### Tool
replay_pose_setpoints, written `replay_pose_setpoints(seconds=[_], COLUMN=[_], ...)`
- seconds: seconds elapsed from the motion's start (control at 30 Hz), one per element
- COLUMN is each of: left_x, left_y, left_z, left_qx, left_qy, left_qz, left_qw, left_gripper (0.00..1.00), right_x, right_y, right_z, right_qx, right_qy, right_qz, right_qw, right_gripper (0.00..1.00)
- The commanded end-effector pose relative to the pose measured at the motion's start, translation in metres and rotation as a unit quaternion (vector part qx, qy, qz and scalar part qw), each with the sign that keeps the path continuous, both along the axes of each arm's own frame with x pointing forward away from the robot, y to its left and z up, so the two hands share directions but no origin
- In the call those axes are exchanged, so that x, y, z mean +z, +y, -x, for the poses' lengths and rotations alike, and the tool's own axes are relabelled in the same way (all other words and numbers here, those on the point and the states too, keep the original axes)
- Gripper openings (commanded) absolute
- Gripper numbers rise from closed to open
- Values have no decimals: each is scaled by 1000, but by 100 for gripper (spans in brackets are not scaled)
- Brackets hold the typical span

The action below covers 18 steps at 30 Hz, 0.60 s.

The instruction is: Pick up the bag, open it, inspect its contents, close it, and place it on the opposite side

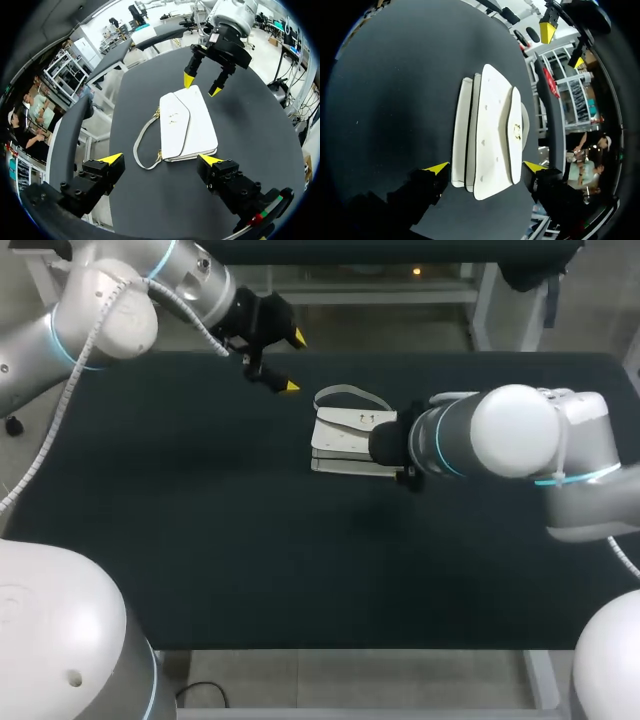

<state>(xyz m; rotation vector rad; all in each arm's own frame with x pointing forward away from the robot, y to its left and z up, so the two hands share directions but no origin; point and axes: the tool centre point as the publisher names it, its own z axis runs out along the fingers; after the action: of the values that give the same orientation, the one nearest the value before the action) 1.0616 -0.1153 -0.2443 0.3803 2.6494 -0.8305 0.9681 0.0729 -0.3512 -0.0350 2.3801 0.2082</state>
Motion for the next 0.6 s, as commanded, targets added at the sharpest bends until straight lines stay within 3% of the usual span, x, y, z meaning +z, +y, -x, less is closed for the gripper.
replay_pose_setpoints(seconds=[0.03,0.07,0.2,0.6], left_x=[-8,-9,-12,-17], left_y=[-6,-7,-9,-13], left_z=[-7,-7,-10,-15], left_qx=[-12,-11,-14,-19], left_qy=[1,-1,2,9], left_qz=[10,11,9,2], left_qw=[1000,1000,1000,1000], left_gripper=[100,100,100,100], right_x=[-8,-9,-10,-17], right_y=[1,0,-3,-4], right_z=[-11,-13,-18,-24], right_qx=[-8,-9,-11,-10], right_qy=[-42,-41,-41,-40], right_qz=[-6,-7,-10,-6], right_qw=[999,999,999,999], right_gripper=[68,61,49,35])
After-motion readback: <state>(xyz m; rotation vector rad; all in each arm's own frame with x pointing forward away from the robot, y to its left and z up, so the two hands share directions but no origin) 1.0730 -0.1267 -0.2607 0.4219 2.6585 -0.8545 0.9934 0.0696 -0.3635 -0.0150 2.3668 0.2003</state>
